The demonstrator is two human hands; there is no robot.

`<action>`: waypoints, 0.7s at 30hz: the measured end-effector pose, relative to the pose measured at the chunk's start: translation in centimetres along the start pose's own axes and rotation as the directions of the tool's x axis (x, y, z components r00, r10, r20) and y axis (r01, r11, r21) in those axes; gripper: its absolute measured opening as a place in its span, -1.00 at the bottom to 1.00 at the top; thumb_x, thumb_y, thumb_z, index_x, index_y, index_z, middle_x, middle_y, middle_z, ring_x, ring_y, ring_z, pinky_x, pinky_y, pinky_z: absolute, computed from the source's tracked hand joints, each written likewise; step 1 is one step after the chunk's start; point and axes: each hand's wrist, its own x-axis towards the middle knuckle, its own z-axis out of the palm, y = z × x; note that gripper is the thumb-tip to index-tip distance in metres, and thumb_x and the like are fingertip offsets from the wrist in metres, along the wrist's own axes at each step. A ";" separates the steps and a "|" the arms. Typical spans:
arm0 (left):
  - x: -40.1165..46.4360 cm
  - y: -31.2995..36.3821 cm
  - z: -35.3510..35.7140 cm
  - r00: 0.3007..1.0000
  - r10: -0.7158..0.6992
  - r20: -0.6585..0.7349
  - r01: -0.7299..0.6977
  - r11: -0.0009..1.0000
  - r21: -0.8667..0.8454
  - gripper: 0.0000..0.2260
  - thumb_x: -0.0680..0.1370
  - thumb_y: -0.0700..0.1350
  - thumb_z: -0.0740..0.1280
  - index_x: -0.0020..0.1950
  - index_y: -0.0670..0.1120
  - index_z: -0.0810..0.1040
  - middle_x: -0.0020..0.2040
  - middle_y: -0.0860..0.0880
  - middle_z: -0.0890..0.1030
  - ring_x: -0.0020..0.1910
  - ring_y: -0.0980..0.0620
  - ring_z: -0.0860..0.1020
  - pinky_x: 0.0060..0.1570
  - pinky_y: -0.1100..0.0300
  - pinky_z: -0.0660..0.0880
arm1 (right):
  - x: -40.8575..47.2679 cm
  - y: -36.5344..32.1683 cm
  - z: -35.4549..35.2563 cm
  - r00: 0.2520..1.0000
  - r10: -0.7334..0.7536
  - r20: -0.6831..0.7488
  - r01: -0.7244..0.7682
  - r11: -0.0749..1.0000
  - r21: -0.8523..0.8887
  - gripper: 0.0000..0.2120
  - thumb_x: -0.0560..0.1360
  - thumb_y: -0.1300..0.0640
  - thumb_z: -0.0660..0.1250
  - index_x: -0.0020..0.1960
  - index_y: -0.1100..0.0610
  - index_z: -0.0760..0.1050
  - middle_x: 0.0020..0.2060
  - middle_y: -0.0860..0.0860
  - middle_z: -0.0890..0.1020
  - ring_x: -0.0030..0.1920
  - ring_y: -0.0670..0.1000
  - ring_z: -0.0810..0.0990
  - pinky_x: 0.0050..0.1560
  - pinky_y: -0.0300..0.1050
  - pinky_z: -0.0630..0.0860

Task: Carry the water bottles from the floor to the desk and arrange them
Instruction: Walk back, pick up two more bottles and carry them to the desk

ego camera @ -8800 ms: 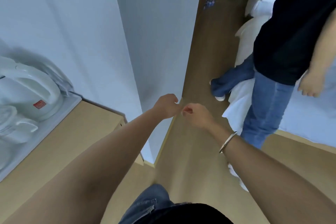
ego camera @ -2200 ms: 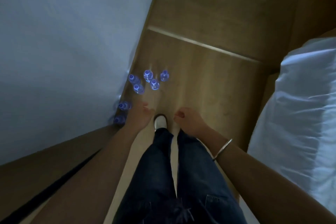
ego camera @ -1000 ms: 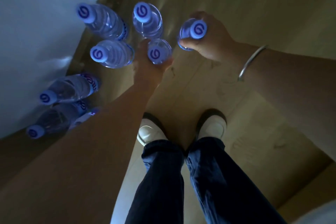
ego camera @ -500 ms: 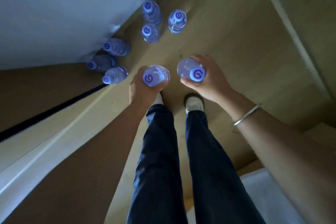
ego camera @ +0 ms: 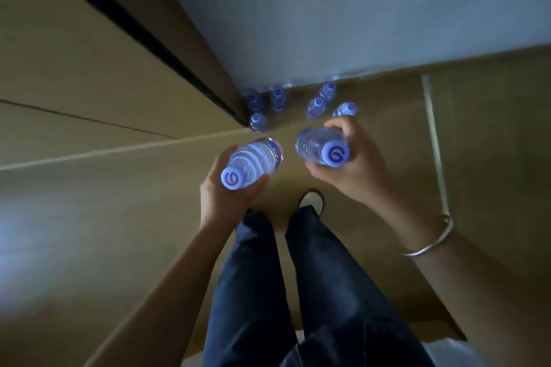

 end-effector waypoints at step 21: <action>-32.3 -18.4 -30.7 0.566 -0.183 -0.804 -0.128 0.944 -0.304 -0.58 0.18 0.09 0.52 -0.05 0.28 0.45 -0.05 0.14 0.59 -0.05 0.21 0.56 -0.07 0.48 0.40 | -24.9 -28.2 24.4 0.766 -0.508 0.393 0.498 0.856 0.138 -0.41 0.27 -0.05 0.51 0.23 0.14 0.47 -0.08 -0.16 0.54 -0.04 -0.17 0.51 -0.02 -0.50 0.33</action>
